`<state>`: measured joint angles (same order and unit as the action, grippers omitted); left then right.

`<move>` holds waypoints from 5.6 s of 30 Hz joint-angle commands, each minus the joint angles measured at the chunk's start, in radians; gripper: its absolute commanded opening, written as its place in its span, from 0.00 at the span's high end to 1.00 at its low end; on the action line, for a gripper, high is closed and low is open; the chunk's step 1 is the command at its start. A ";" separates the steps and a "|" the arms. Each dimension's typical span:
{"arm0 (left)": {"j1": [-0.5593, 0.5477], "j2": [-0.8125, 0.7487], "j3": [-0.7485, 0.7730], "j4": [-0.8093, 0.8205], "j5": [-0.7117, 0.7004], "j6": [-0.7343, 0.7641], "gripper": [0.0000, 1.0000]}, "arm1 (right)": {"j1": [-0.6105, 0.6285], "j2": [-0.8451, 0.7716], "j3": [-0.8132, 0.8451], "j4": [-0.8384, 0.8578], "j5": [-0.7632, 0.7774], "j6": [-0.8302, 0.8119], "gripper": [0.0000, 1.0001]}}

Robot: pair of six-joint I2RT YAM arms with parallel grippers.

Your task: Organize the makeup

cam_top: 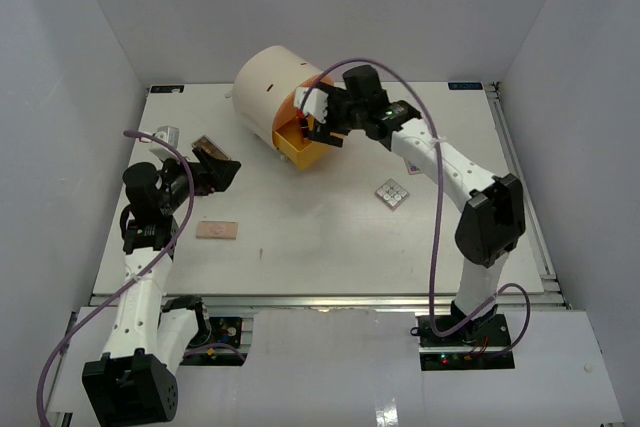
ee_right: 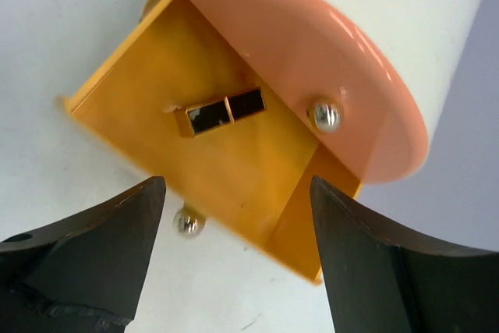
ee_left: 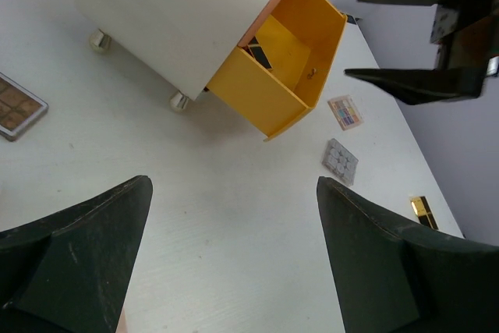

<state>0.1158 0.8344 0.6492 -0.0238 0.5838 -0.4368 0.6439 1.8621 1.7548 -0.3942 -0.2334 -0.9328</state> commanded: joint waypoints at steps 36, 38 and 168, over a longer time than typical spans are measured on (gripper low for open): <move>-0.001 0.058 -0.015 -0.121 0.023 -0.098 0.03 | -0.869 -0.677 -0.914 0.107 -0.750 0.511 0.14; -0.001 0.057 -0.016 -0.129 -0.021 -0.088 0.03 | -0.852 -0.678 -0.917 0.107 -0.761 0.529 0.14; -0.022 -0.222 -0.050 -0.251 0.067 -0.153 0.02 | -0.891 -0.673 -0.993 -0.165 0.173 0.440 0.10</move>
<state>0.1005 0.6015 0.5819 -0.2666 0.6403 -0.5951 -0.2397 1.1532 0.8179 -0.5289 -0.1819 -0.4581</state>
